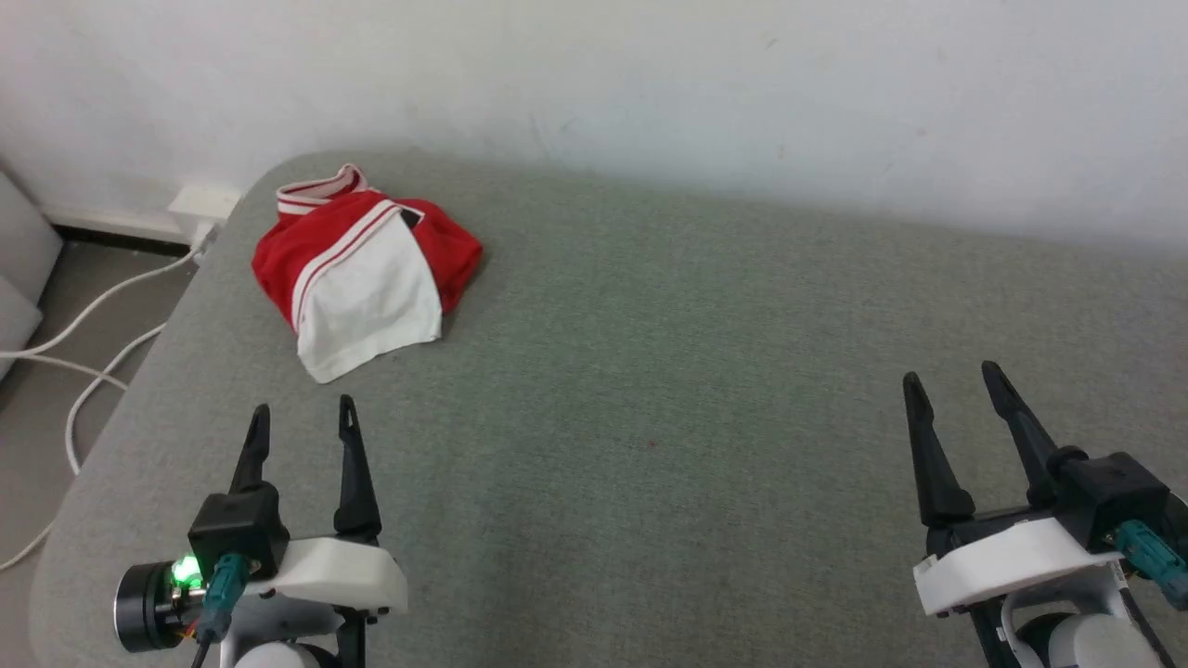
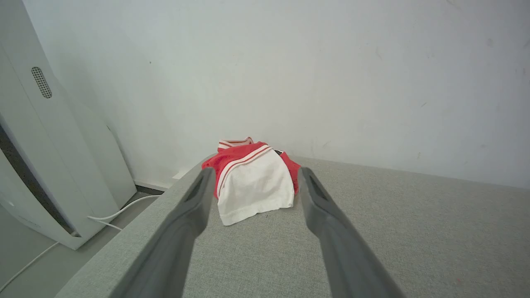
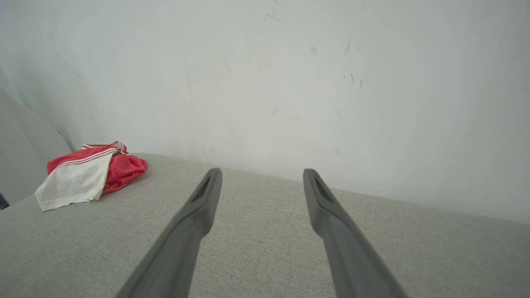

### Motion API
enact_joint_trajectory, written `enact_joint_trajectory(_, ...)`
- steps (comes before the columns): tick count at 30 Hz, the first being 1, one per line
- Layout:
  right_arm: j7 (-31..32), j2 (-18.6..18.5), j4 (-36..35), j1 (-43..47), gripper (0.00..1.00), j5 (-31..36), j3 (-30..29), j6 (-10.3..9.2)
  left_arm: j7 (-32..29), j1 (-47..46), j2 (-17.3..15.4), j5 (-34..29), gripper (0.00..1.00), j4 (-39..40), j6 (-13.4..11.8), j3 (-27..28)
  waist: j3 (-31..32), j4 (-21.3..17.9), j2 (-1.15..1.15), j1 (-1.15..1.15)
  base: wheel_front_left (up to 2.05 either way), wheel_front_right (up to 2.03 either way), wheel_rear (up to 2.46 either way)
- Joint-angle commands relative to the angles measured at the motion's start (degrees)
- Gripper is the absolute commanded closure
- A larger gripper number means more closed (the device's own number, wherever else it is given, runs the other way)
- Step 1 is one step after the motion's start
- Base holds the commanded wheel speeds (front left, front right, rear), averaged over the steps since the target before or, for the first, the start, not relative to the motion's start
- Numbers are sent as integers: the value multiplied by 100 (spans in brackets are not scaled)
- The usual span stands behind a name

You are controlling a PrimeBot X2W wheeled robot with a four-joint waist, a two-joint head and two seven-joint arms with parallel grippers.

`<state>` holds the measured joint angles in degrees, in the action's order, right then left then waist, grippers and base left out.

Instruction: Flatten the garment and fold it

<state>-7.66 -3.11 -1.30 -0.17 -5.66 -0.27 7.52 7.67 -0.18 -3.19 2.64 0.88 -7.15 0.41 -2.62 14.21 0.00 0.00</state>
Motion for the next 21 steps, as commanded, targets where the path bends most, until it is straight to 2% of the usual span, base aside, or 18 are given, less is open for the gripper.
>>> enact_joint_trajectory(1,-46,12,-15,19,0,-59,-15,-2,43,-33,17,40,0,12,-37,22,-21,121,0,0,0,0,0)
enact_joint_trajectory(16,-225,15,-2,42,0,-187,8,-2,223,-26,20,89,0,-37,-135,136,-58,681,0,0,0,0,0)
enact_joint_trajectory(21,-285,16,-7,19,0,-205,18,-2,283,-159,19,128,0,-73,-37,215,-105,763,0,0,0,0,0)
